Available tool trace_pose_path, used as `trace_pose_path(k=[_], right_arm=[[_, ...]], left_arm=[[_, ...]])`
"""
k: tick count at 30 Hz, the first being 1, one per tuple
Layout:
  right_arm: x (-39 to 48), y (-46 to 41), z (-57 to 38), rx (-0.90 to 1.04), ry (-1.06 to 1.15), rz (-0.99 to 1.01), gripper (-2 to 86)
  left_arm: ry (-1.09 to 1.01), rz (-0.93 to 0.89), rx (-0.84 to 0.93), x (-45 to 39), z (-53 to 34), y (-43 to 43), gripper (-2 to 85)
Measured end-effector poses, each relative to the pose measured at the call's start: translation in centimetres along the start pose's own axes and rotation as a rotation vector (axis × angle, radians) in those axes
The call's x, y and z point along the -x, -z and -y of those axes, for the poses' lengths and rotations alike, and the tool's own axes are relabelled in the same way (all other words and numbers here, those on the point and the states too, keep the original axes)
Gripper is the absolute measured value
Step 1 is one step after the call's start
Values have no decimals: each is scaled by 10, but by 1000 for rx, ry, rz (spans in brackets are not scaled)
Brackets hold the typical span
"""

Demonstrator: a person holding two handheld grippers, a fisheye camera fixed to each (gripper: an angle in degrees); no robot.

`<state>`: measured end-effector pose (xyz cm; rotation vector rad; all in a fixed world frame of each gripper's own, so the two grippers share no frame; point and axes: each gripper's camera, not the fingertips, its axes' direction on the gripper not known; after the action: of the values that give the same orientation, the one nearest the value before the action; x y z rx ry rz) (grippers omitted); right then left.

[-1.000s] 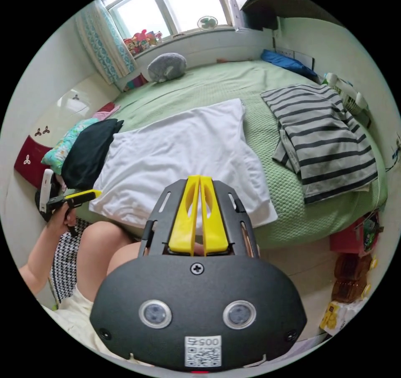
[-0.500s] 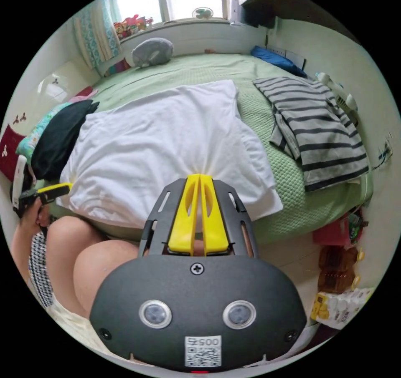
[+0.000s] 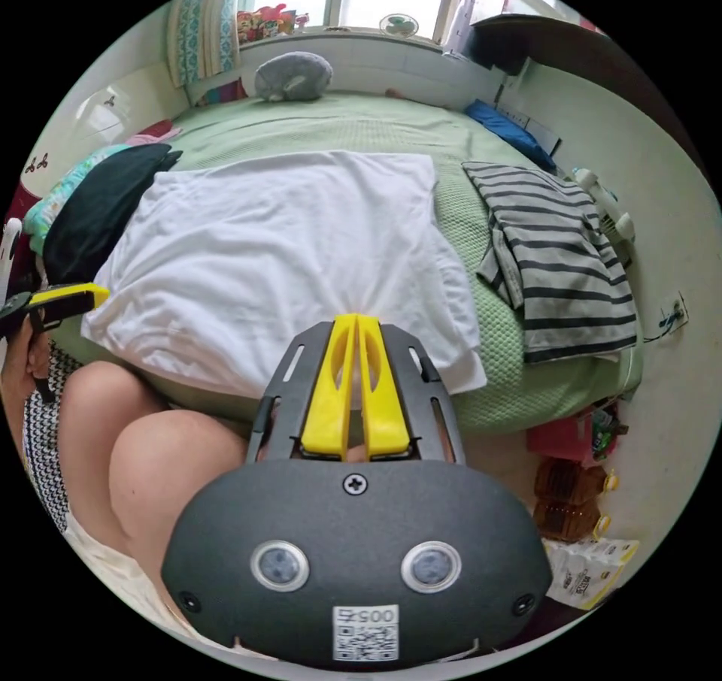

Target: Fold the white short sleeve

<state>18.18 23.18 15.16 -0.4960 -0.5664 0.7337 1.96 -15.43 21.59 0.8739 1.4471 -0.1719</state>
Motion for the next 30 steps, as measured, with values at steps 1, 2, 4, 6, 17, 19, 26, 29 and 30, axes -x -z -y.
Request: trace_pose_path(k=[1, 2, 4, 6, 17, 19, 26, 29, 30], right_arm=[[-8, 8, -1, -20, -8, -18, -13], [-16, 18, -1, -48, -3, -53, -13], [-31, 32, 1, -71, -5, -71, -11], [-52, 47, 5, -81, -20, -50, -8], [-161, 95, -24, -90, -102, -135, 2], [-173, 94, -29, -84, -115, -140, -3], [-197, 60, -21, -61, -133, -64, -10], [-201, 43, -2, -58, -131, -31, -10], [-202, 40, 3, -57, -130, -27, -10]], left_arm=[[-35, -6, -19, -18, 7, 5, 11], [-73, -25, -21, -38, 17, 7, 19], [-160, -90, -19, -74, 31, 5, 43], [-239, -178, -10, -113, 46, -2, 67], [-388, -204, 43, -296, 88, -106, 184], [-378, -186, 54, -307, 90, -120, 188], [-260, -101, 94, -293, 108, -142, 77], [-249, -170, 114, -276, 115, -144, 48], [-238, -185, 120, -272, 116, -143, 41]])
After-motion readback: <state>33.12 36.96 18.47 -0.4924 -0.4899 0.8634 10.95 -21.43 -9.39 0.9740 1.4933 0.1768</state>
